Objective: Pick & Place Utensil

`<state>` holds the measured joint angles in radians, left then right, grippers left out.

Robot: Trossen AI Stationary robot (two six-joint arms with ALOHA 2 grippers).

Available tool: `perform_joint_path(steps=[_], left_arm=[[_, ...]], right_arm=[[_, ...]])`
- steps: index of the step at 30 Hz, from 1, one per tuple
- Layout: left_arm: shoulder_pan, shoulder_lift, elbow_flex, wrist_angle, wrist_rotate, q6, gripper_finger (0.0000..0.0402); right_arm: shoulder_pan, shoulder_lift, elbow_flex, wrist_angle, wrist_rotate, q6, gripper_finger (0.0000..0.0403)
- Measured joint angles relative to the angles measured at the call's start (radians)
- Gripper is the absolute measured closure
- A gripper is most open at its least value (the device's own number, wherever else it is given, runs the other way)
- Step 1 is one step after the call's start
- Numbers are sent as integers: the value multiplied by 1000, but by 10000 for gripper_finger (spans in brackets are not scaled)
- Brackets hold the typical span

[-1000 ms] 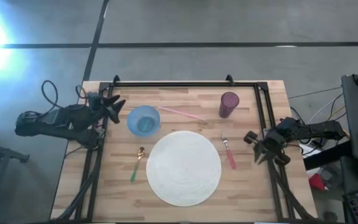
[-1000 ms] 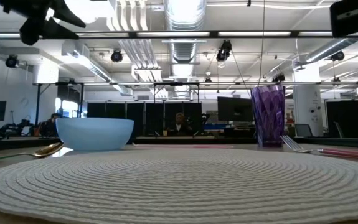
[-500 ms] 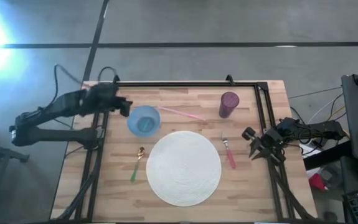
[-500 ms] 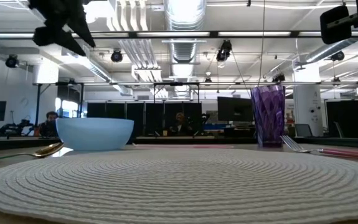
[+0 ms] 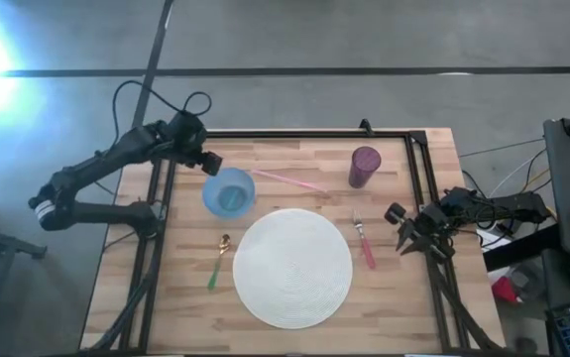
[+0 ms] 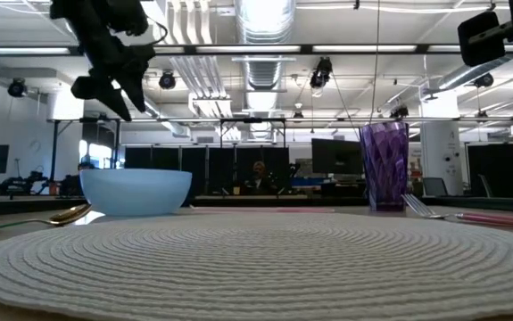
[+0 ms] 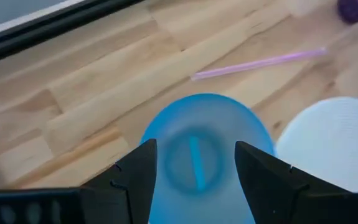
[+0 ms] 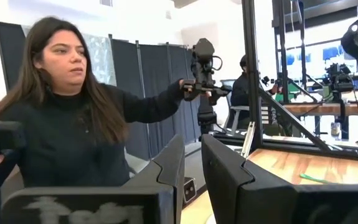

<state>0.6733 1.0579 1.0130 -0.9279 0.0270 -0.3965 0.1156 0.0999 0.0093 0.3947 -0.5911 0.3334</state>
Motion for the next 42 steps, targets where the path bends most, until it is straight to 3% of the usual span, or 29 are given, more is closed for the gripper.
perform_joint_path(steps=[42], left_arm=[[58, 413, -2, -43, -12, 182, 195]], right_arm=[[0, 0, 0, -2, 19, 4, 351]])
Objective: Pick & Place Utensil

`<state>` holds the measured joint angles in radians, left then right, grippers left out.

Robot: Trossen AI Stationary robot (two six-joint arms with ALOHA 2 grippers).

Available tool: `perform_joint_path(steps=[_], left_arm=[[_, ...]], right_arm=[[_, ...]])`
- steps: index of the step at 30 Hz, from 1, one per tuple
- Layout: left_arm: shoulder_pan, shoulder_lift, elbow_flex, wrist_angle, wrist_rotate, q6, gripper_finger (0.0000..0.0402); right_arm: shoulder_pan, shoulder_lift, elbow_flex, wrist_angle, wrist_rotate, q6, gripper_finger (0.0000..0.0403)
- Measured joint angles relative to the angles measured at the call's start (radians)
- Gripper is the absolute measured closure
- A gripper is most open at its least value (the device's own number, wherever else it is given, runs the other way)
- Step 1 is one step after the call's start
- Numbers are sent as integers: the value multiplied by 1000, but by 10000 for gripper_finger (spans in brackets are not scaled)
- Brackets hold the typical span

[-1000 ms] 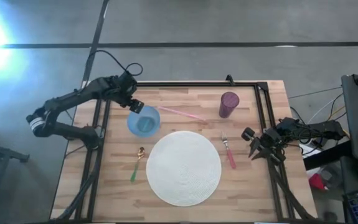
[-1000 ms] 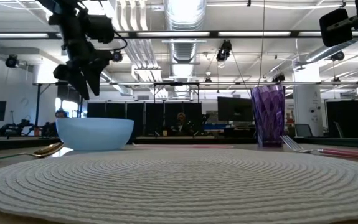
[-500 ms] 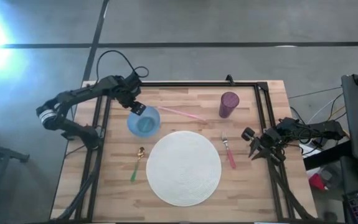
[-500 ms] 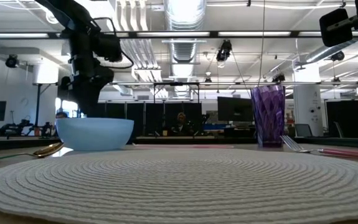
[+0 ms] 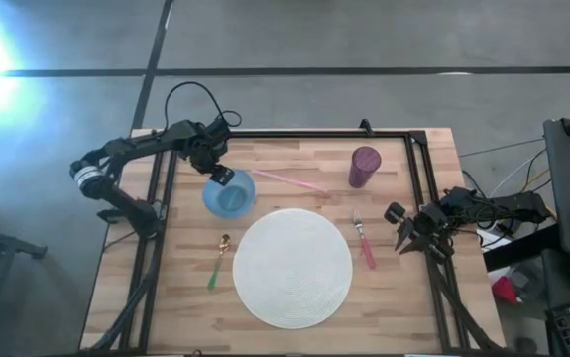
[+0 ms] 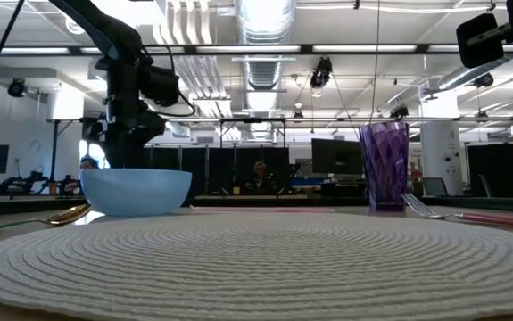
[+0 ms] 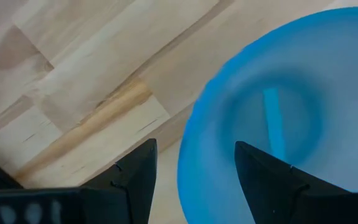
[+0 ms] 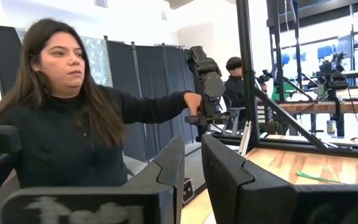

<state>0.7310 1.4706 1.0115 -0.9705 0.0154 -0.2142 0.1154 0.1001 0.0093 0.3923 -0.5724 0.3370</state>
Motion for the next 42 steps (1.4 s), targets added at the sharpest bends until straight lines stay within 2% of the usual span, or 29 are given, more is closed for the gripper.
perform_joint_path(steps=[8, 12, 28, 42], left_arm=[[0, 51, 0, 6, 2, 0, 197], [0, 70, 0, 6, 6, 0, 216], [0, 82, 0, 6, 19, 45, 393], [0, 53, 0, -1, 18, 52, 400]], right_arm=[[0, 0, 0, 0, 0, 0, 351], [0, 0, 0, 0, 0, -3, 351], [0, 0, 0, -20, 0, -4, 351], [0, 0, 0, -41, 0, -4, 351]])
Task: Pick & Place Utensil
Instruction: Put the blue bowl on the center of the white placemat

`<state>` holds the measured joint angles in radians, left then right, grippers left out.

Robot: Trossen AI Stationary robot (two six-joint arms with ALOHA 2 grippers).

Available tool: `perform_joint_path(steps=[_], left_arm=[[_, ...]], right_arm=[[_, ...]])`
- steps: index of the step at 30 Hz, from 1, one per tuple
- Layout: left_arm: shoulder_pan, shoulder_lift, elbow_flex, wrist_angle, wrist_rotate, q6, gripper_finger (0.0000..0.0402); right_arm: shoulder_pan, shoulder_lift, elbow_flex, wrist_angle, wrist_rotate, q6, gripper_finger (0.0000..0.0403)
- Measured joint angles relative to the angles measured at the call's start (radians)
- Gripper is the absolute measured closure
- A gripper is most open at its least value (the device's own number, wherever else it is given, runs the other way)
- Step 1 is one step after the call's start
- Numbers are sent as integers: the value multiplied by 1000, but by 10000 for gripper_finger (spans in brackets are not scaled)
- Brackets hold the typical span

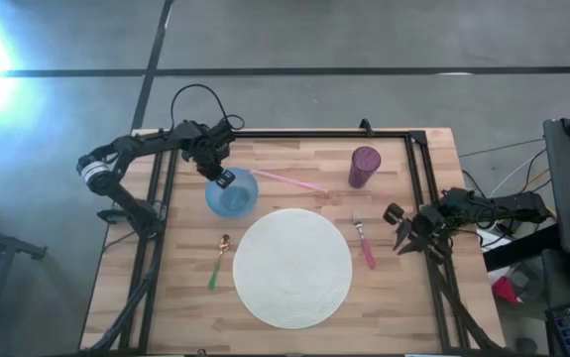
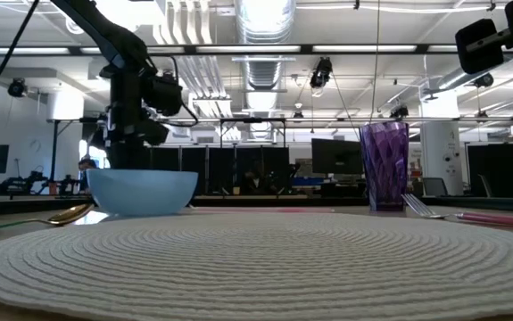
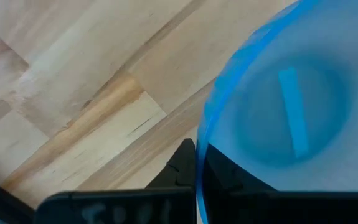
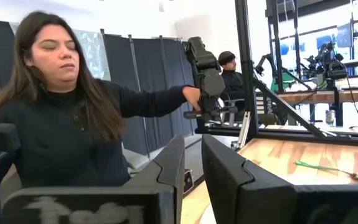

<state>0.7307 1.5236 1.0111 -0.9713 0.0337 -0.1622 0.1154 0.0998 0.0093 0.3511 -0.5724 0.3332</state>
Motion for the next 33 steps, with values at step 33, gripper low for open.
perform_joint_path(steps=[33], left_arm=[[-446, -185, 209, -146, 4, -477, 401]], right_arm=[[0, 0, 0, -5, 7, 5, 351]])
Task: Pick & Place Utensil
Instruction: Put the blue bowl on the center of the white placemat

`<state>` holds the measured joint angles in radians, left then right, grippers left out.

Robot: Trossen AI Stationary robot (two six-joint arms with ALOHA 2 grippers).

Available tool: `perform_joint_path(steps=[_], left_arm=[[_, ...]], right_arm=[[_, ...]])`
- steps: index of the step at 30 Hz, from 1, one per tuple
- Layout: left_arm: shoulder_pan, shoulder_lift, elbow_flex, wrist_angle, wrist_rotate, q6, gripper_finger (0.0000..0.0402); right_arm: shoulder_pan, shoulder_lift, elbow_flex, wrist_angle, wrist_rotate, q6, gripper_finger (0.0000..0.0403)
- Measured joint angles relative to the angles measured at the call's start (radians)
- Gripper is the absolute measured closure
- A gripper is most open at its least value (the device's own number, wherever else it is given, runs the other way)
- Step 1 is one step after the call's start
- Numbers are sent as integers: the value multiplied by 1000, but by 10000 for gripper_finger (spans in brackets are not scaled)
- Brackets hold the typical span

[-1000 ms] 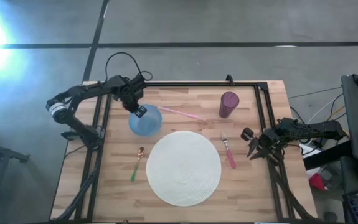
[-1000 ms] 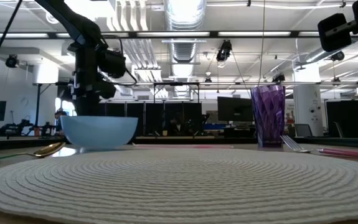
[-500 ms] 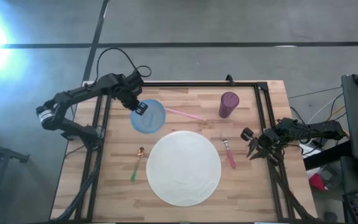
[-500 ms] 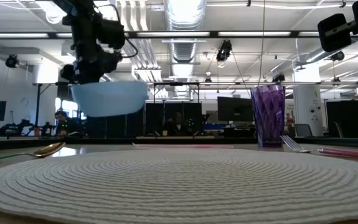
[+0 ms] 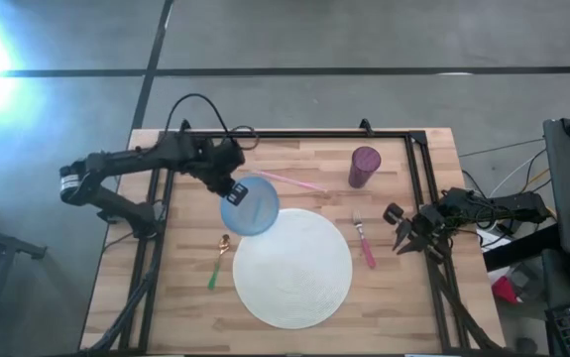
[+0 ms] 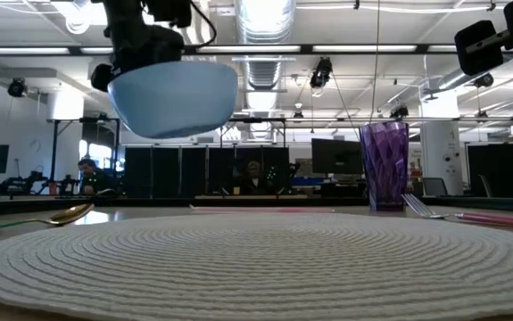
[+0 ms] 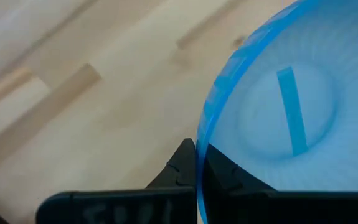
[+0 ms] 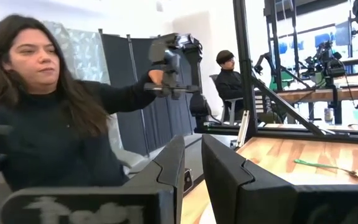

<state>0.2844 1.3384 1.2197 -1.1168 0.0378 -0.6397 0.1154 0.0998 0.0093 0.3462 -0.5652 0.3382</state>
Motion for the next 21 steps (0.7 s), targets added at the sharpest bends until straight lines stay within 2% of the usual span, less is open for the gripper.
perform_joint_path(steps=[10, 21], left_arm=[[-198, 23, 41, 8, -25, -224, 401], [-379, 175, 162, 10, -100, -406, 401]], right_arm=[[0, 0, 0, 0, 48, 3, 351], [0, 0, 0, 0, 53, 3, 351]])
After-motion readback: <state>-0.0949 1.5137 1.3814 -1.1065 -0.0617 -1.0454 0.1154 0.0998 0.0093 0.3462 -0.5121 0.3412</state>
